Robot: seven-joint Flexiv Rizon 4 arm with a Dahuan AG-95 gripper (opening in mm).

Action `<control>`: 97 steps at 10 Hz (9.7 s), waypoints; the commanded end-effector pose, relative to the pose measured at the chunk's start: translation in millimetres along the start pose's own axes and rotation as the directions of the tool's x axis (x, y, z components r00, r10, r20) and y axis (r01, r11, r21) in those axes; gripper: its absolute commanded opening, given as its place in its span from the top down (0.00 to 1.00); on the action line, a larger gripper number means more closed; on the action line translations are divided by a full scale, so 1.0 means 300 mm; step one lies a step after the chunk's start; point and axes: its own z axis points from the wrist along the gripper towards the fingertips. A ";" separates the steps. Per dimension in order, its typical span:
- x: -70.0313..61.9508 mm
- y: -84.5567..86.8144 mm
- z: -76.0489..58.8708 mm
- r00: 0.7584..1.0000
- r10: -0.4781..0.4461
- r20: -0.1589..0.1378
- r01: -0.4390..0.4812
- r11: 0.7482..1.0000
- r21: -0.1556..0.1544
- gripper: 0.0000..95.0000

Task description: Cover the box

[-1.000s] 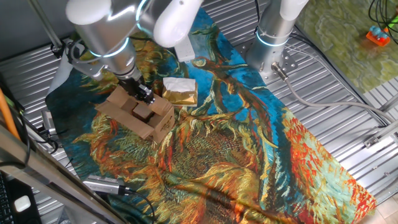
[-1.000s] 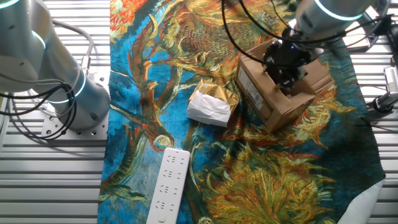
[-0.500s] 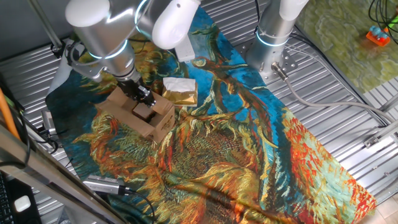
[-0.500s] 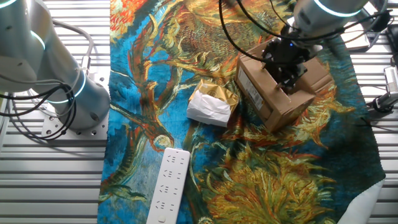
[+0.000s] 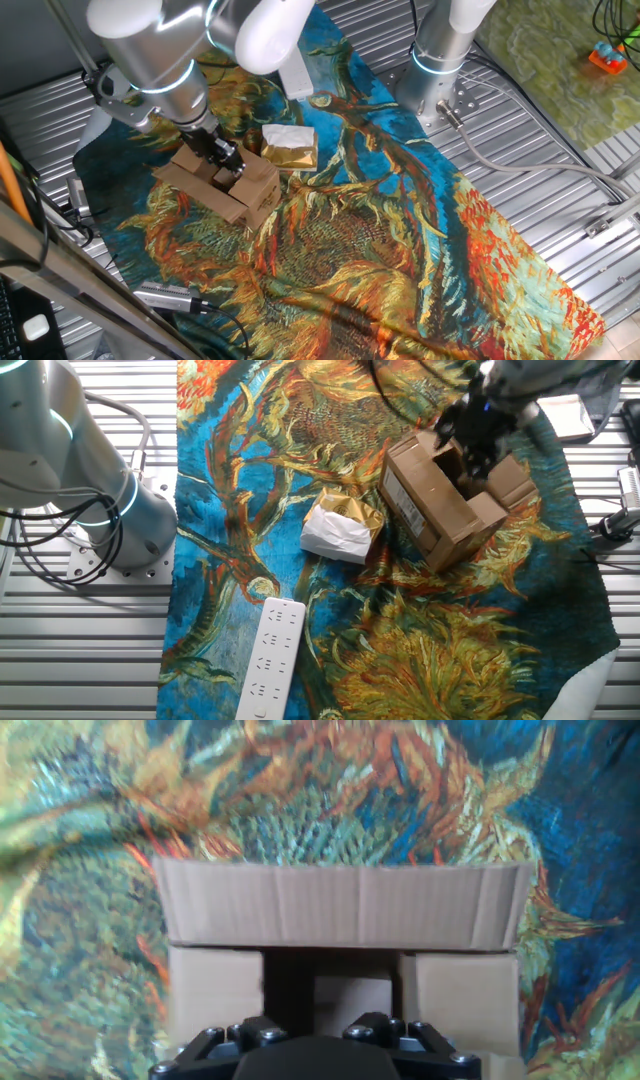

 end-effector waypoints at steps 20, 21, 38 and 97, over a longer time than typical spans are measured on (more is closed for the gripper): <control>-0.194 0.242 -0.001 0.988 0.154 0.022 -0.154 0.988 0.006 0.60; -0.194 0.242 -0.001 0.988 0.154 0.022 -0.154 0.988 0.006 0.60; -0.162 0.269 -0.007 0.986 0.165 0.016 -0.166 0.986 0.034 0.60; 0.067 0.014 0.014 1.000 0.013 -0.011 -0.013 0.999 0.039 0.60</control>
